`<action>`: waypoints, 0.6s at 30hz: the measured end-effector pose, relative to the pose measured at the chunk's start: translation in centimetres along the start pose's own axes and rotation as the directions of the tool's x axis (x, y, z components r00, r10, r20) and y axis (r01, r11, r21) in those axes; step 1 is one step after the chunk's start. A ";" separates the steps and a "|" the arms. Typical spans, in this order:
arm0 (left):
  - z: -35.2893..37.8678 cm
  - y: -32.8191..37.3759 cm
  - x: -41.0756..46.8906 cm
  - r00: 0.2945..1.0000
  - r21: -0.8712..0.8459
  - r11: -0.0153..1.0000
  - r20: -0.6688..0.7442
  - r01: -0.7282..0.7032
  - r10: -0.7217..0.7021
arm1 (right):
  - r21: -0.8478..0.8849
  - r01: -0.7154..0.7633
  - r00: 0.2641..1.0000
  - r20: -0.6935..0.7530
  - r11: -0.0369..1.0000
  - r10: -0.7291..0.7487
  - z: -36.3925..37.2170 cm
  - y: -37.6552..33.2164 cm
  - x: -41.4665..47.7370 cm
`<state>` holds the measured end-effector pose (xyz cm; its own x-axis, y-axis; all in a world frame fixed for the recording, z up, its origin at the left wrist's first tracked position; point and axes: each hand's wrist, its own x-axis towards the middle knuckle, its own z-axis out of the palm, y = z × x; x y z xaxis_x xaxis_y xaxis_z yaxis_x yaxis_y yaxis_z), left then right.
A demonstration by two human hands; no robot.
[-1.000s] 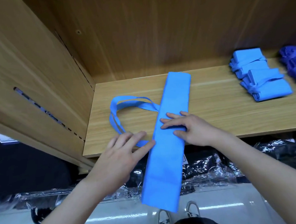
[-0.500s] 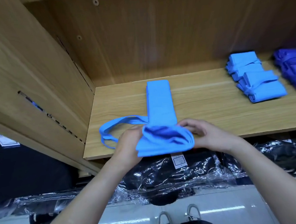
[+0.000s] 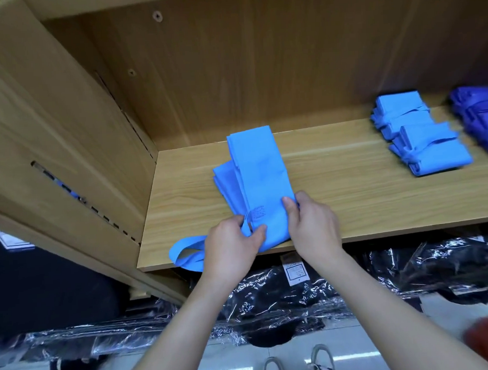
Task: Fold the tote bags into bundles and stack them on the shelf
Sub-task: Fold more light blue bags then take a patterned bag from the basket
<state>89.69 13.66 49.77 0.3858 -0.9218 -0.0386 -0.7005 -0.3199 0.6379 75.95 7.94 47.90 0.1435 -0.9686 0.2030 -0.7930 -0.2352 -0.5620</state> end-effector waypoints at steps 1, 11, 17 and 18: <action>-0.1 0.1 -0.1 1.000 0.000 1.000 -0.001 0.005 -0.005 | -0.019 0.017 1.000 -0.001 1.000 -0.017 0.2 -0.2 0.0; -4.0 -0.4 1.7 0.905 0.187 0.950 -0.301 -0.252 0.300 | -0.302 0.109 0.965 0.261 0.947 -0.028 -0.4 -1.5 1.9; -3.8 -0.3 9.1 0.957 0.357 0.888 0.112 -0.290 0.267 | -0.378 0.168 0.936 0.351 0.910 -0.027 -0.7 -2.4 2.6; -3.4 -0.3 9.8 0.962 0.355 0.899 0.184 -0.259 0.204 | -0.376 0.169 0.935 0.354 0.911 -0.027 -0.7 -2.5 2.7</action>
<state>95.70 5.43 51.83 0.1176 -0.9919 -0.0481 -0.9421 -0.1268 0.3105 77.86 5.99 50.41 0.3654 -0.9275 -0.0790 -0.9209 -0.3479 -0.1758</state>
